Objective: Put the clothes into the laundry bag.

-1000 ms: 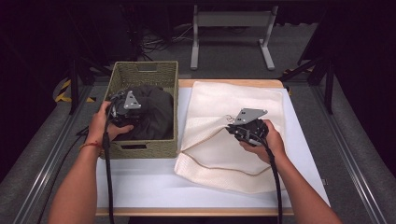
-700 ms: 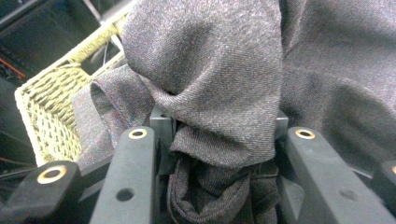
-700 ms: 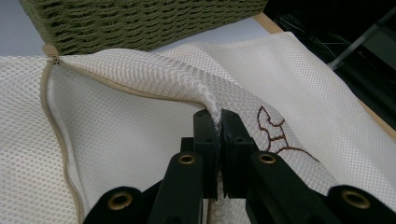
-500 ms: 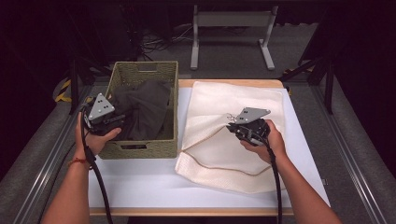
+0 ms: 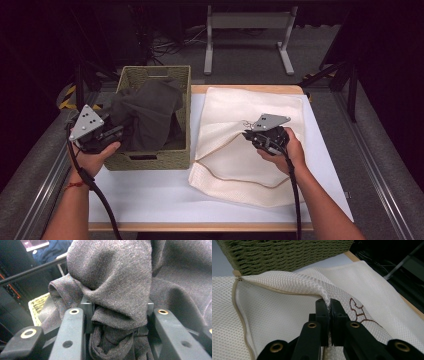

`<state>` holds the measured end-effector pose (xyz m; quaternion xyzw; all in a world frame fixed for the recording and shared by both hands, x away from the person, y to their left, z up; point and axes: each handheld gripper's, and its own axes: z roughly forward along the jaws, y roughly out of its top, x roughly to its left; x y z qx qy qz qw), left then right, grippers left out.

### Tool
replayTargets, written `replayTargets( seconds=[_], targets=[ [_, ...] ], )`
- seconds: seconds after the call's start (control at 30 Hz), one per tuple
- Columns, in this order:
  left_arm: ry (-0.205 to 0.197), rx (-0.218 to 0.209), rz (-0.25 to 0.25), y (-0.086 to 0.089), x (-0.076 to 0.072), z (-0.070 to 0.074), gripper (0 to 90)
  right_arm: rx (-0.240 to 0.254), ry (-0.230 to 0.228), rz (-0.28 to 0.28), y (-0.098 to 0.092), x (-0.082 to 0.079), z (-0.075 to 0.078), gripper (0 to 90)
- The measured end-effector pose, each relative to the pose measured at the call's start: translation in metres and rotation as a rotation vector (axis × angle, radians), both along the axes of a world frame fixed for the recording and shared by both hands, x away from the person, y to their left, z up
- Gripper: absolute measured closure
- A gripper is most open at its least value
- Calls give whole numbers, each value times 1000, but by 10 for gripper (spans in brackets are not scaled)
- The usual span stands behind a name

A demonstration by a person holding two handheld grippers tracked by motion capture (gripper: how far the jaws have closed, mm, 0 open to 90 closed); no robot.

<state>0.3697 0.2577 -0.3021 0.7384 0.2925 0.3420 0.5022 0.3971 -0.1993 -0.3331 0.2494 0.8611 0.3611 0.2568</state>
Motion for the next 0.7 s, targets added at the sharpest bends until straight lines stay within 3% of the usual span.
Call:
replayTargets(
  seconds=[0.13,0.2,0.47,0.57,0.7],
  targets=[
    [-21,-42,-12,1,-8,10,620,3,-6,-4,0,0,2,871],
    [-32,-42,-13,0,-12,14,620,9,-1,-6,0,0,3,871],
    [-29,-74,-39,-1,-23,23,621,15,-3,-7,-1,0,3,872],
    [-38,-75,-52,-5,-34,25,621,18,-20,-11,-1,-1,4,873],
    [-36,-112,-65,-6,-52,31,623,22,-22,-19,-2,-1,5,874]
  ],
)
